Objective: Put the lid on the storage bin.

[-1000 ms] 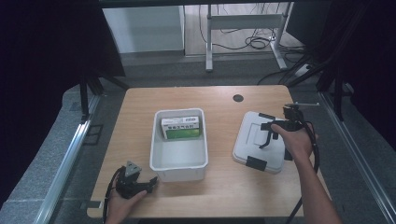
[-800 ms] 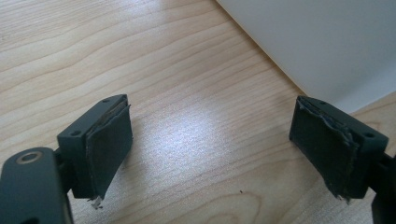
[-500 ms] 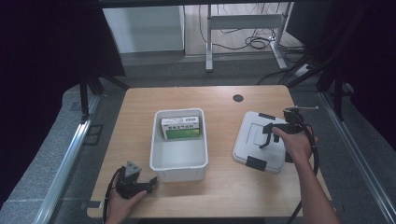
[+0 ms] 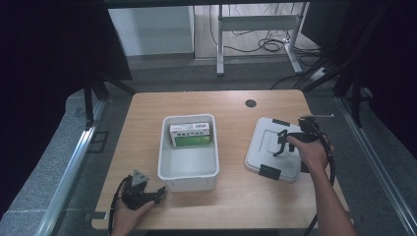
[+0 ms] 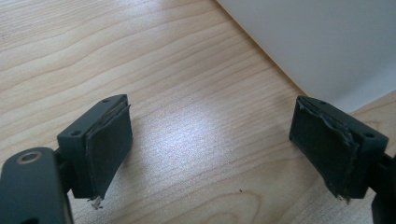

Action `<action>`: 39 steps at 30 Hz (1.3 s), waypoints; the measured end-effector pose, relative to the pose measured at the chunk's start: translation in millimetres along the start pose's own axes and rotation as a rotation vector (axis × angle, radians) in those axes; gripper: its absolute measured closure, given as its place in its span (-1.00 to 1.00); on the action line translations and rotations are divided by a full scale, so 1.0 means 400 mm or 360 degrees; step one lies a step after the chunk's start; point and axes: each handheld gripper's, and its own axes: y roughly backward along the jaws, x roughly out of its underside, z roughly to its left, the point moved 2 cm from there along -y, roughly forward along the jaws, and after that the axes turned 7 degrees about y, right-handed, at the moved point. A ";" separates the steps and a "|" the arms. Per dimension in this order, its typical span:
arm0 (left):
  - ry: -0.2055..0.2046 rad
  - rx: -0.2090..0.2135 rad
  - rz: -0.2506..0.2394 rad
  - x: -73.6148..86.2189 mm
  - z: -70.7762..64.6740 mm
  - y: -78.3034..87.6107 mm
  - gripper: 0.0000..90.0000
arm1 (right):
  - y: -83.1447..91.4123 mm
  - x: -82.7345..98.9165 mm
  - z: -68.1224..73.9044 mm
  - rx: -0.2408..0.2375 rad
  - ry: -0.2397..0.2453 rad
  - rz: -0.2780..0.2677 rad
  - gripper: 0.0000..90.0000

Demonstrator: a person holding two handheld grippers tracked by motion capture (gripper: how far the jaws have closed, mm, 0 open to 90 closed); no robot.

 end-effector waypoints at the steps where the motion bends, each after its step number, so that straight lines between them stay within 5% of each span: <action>1: -0.0001 0.0000 0.0000 0.000 0.000 0.000 -0.71 | -0.003 0.001 -0.002 0.0004 -0.0004 -0.0001 0.05; 25: 0.0000 0.0000 0.0001 0.000 0.000 0.000 -0.71 | -0.037 -0.034 -0.013 0.0034 -0.0055 0.0140 0.57; 39: 0.0001 -0.0001 0.0001 0.001 0.000 0.001 -0.71 | -0.067 -0.034 -0.021 0.0025 -0.0170 0.0197 0.84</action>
